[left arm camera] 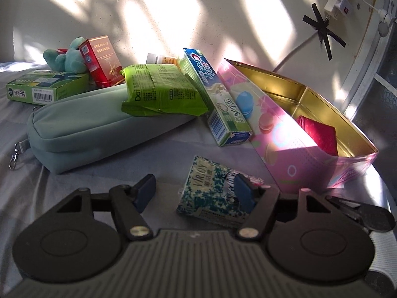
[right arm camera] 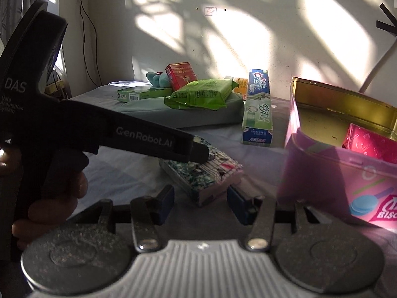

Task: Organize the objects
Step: 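Grasp the green-and-white tissue pack with the left tool, then lower the tissue pack into the pink tin and open the left tool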

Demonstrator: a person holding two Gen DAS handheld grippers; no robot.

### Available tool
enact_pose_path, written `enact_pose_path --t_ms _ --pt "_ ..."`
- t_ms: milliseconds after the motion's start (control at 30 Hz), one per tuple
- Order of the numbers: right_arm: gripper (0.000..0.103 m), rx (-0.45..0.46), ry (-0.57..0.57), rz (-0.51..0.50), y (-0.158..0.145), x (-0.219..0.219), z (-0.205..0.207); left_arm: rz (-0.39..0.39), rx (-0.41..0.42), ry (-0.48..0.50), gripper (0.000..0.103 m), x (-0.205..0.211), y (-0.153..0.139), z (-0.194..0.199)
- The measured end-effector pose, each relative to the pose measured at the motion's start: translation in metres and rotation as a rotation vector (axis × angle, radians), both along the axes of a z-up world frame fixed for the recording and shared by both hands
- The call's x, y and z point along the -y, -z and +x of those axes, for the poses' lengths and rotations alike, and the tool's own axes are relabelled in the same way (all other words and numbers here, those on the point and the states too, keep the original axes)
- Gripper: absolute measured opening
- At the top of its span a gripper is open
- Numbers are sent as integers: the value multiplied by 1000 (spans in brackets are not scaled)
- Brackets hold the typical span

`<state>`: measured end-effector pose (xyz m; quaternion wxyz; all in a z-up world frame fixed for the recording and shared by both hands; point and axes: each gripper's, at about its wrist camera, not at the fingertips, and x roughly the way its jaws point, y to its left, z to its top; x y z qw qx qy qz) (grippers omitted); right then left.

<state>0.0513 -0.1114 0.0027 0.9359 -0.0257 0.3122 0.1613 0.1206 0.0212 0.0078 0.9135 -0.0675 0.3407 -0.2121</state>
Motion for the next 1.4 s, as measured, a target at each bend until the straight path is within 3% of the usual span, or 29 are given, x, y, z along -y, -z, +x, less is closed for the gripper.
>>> enact_pose_path --t_ms 67,233,400,667,1133,1400 --pt "50 -16 -2 12 1 0 5 -31 -4 37 56 3 1 -2" --pt "43 -6 11 18 1 1 4 -28 2 20 54 5 1 -11" --pt "43 4 -24 12 -1 2 -12 -29 -15 12 54 1 -1 -29" --pt "43 36 -44 -18 -4 14 -59 -23 -8 95 54 12 -4 -65" --pt "43 302 118 14 -47 61 -88 4 213 219 54 71 -71 -73" --pt "43 351 232 29 -50 103 -64 14 248 280 54 126 -82 -47"
